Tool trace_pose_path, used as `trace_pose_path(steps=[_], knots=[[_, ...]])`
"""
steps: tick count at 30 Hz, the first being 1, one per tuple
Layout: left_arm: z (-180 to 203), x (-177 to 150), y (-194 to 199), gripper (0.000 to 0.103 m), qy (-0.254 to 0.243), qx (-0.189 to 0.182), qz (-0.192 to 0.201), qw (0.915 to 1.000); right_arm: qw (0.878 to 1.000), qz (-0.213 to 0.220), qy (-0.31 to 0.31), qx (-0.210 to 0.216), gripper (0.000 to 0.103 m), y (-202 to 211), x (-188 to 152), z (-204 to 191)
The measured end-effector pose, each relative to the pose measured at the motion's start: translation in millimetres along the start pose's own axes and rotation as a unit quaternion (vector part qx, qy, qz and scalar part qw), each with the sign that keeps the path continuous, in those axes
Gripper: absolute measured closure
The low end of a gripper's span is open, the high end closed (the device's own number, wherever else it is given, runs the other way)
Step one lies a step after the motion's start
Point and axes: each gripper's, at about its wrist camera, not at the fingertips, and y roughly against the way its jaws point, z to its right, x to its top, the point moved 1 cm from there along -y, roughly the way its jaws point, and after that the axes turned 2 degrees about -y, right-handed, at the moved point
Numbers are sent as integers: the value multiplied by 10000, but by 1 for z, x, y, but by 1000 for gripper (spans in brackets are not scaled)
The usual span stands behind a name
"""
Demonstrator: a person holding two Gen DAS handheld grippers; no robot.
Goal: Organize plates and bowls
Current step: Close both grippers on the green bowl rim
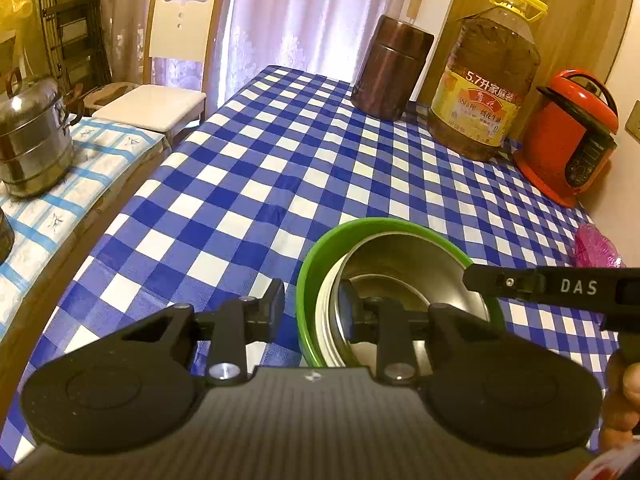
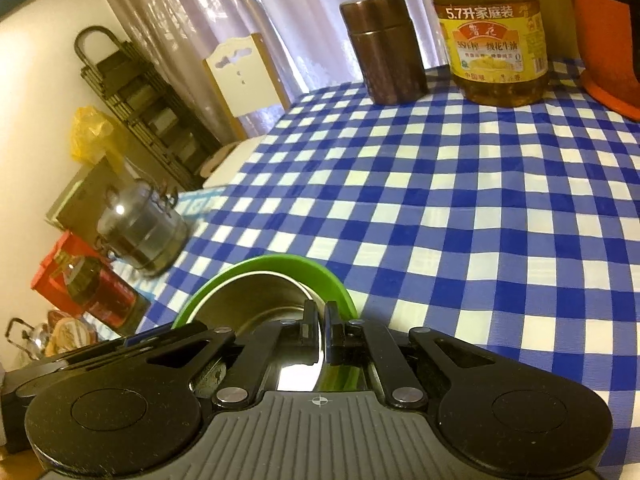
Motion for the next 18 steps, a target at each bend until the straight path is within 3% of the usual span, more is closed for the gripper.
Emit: trace_pose_path(steps=[8,12,14,16,18], knots=[[-2,2,4,78,65,-3,15,10000,9998,-207,-2,-81,100,-2,6,-1],[-9,4,12,78,272,-104,90,9995,9999,-45,-154,53,98,9,4,3],[-11,5,14,77,340,-149,101,9993,9997,60,-221,104,90,16,1,4],[-14,5,16,74,466,-232,96,9986,9992,187,-319,148,48,25,0,6],[-18,4,16,73,607,-319,91,9976,9978,384,-496,225,37,34,-4,11]])
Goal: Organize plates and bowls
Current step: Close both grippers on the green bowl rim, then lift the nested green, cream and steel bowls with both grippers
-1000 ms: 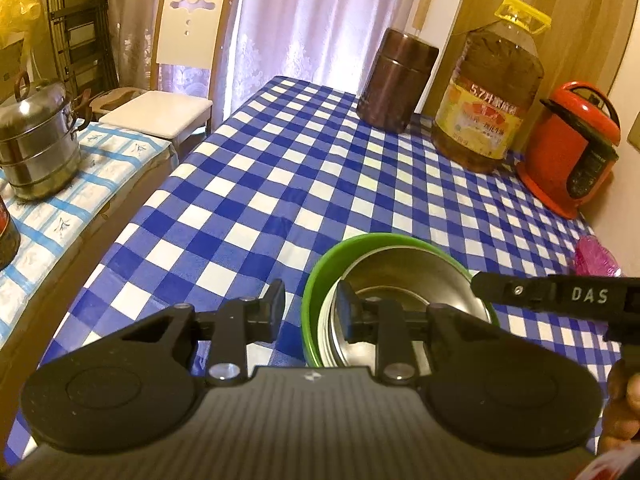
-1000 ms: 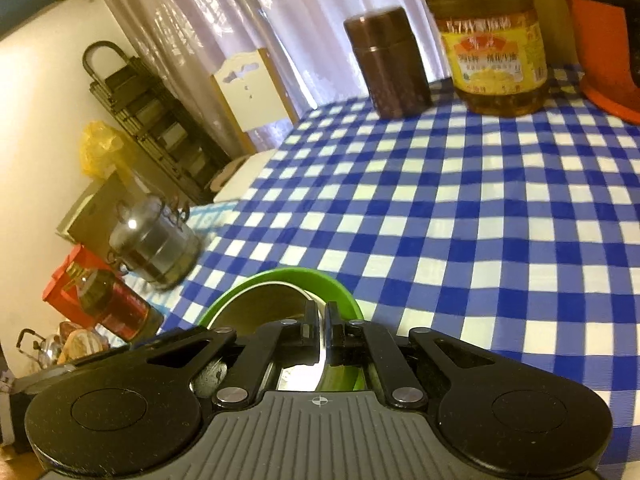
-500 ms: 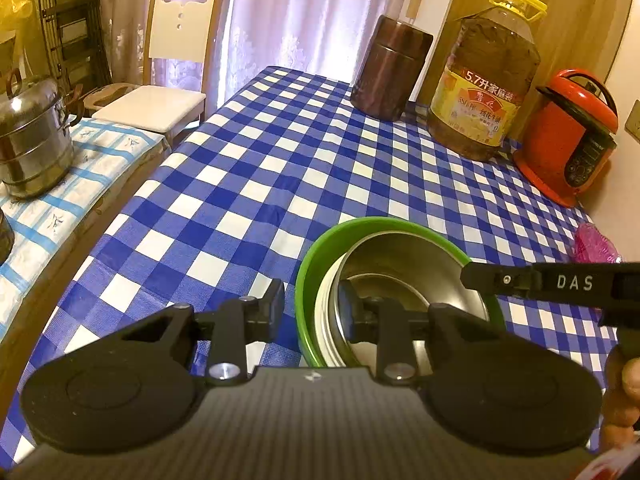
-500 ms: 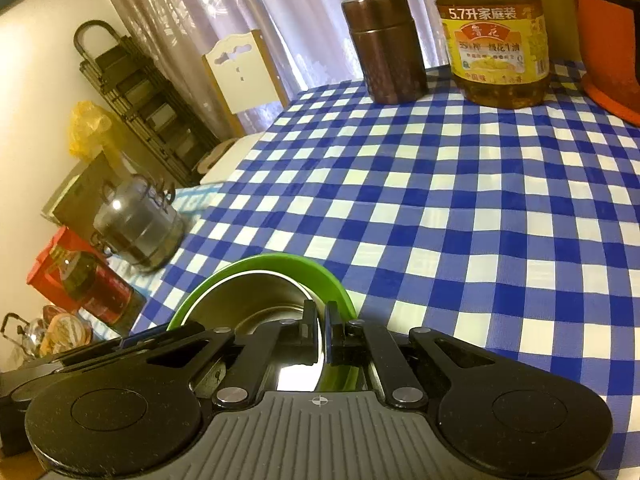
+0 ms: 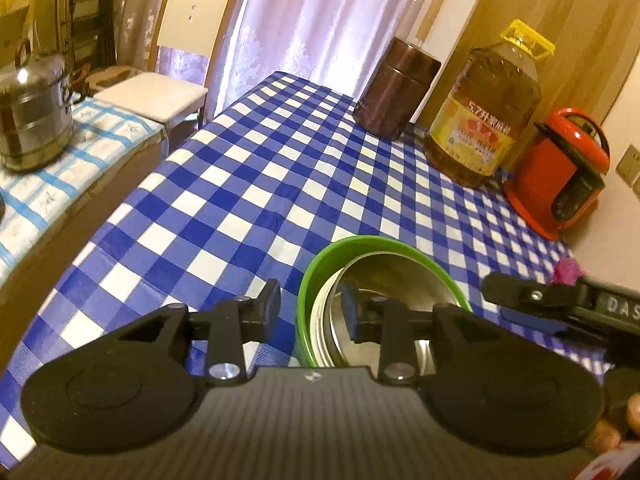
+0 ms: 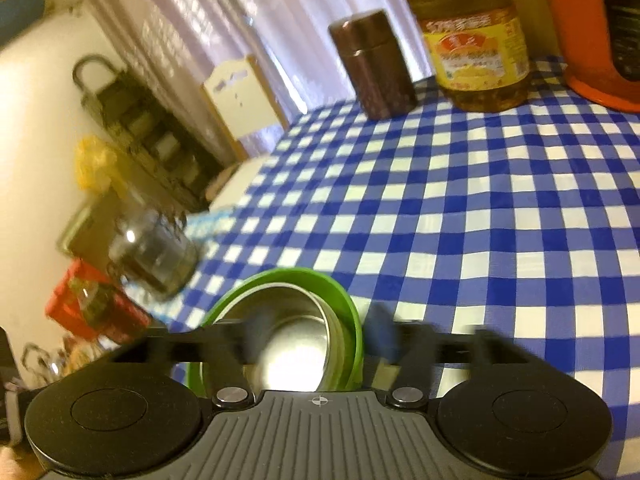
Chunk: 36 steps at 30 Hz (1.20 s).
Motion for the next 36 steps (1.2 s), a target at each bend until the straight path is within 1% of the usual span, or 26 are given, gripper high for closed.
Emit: trace_pose_path(steps=[1,4,8,12,14,17,21,29,33,35,36], knots=[[-2,0,-1,73,69,-37,-17,10000,10000,61,-68,11,37,3,0,2],[-5,-3,-5,73,143,-100,-51,9998,9993,65,-361,7,37,3,-4,14],[-11,-9,-15,73,302,-244,-152,9991,9983,-71,-563,107,37,-7,-13,26],[-14,-16,-22,67,310,-297,-219,9988,9978,-135,-641,133,37,-15,-19,31],[-12,-17,-24,66,268,-327,-222,9989,9971,-160,-732,125,37,-18,-19,33],[-11,-18,-30,69,186,-224,-341,9990,9975,-140,-687,126,37,-21,-19,32],[-15,-20,-33,72,356,-328,-364,9982,9975,-208,-661,108,37,-27,-22,29],[-15,-20,-35,71,391,-308,-344,9982,9974,-287,-653,121,37,-38,-26,27],[-12,-21,-38,72,355,-288,-335,9984,9978,-223,-610,116,38,-42,-29,26],[-12,-21,-40,72,354,-278,-324,9985,9980,-230,-585,69,40,-45,-31,26],[-12,-22,-41,72,353,-269,-315,9985,9980,-255,-577,53,45,-48,-32,27]])
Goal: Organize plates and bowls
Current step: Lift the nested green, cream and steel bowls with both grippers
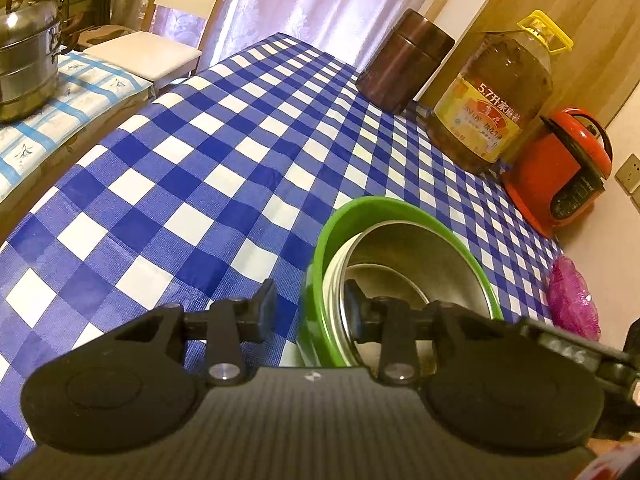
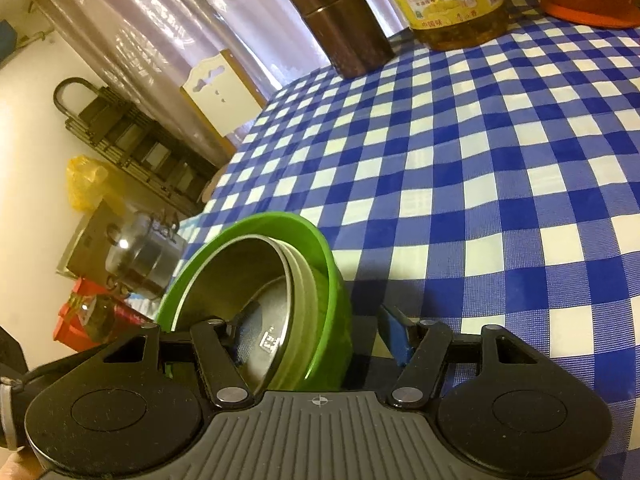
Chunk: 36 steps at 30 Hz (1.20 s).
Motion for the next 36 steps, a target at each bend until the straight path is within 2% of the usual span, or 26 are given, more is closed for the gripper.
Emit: trace_pose_path(steps=[3,7,13,17,24,36], knots=[[0,0,-1,72,11,-3,13,10000,10000,-87,-22,20,58,-8,-3,2],[0,-1,-4,72,36,-31,10,10000,9994,-93,-243,213,62,-10,-2,9],[2,-1,-7,71,16,-55,-11,10000,9985,-143,-465,234,69,-10,1,19],[1,-3,-7,71,42,-46,1,10000,9987,-136,-436,211,69,-8,2,20],[4,-3,-9,78,45,-18,17,10000,9993,-143,-318,167,69,-10,0,13],[7,-7,-5,80,111,102,137,9998,9998,-122,-119,85,69,-12,-4,0]])
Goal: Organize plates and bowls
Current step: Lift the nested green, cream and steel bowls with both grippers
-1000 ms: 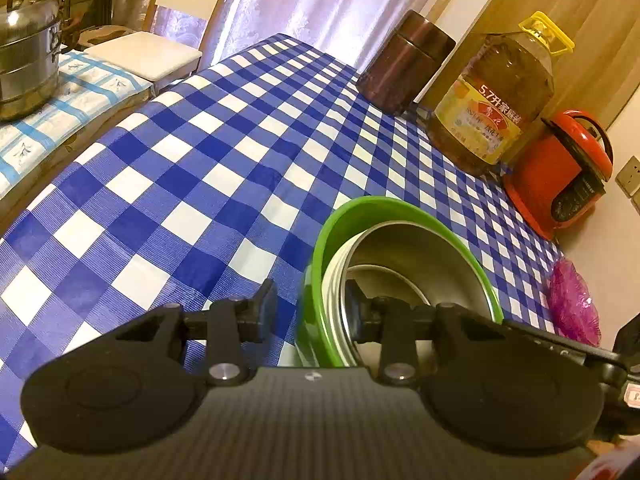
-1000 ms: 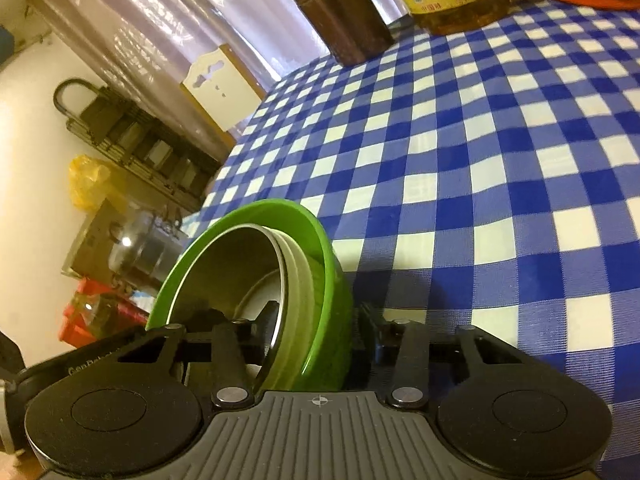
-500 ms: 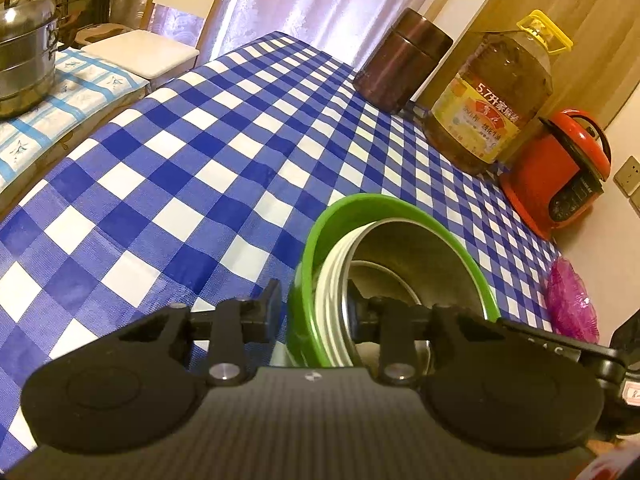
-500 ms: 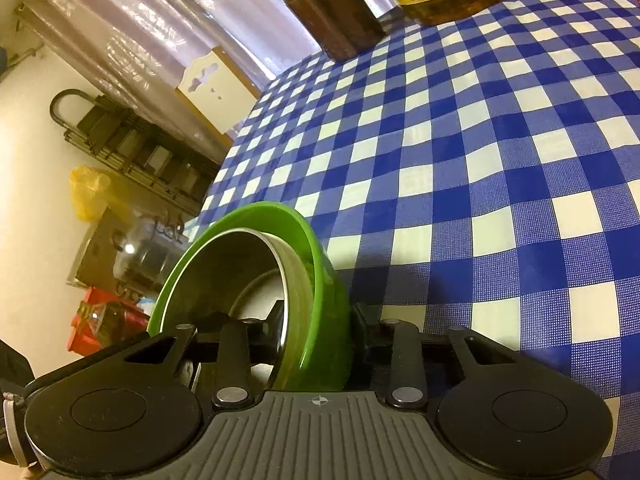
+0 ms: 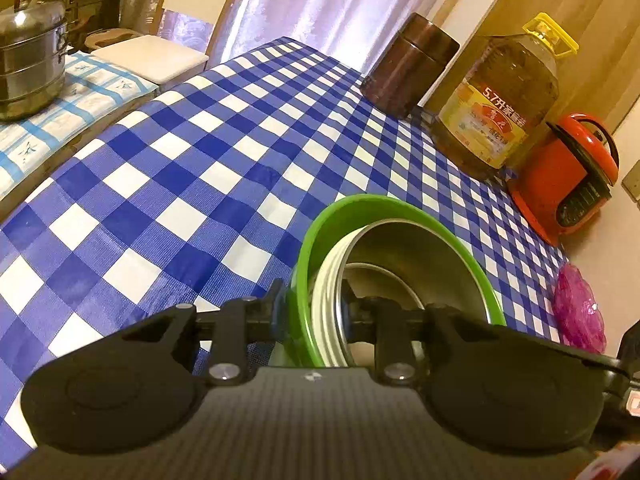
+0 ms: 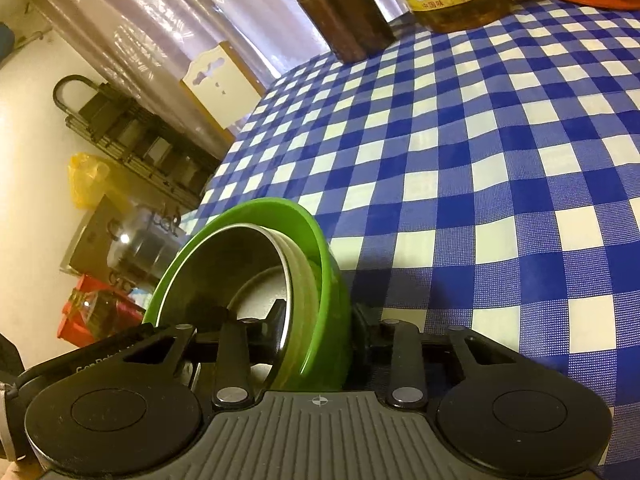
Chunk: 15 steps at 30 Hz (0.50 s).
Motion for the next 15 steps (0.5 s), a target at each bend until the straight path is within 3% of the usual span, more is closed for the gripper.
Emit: trace_pose_path(steps=[15], knots=[[11,-2,12,80,21,42,39,10000,9996,86,-285,34,71,16,4,7]])
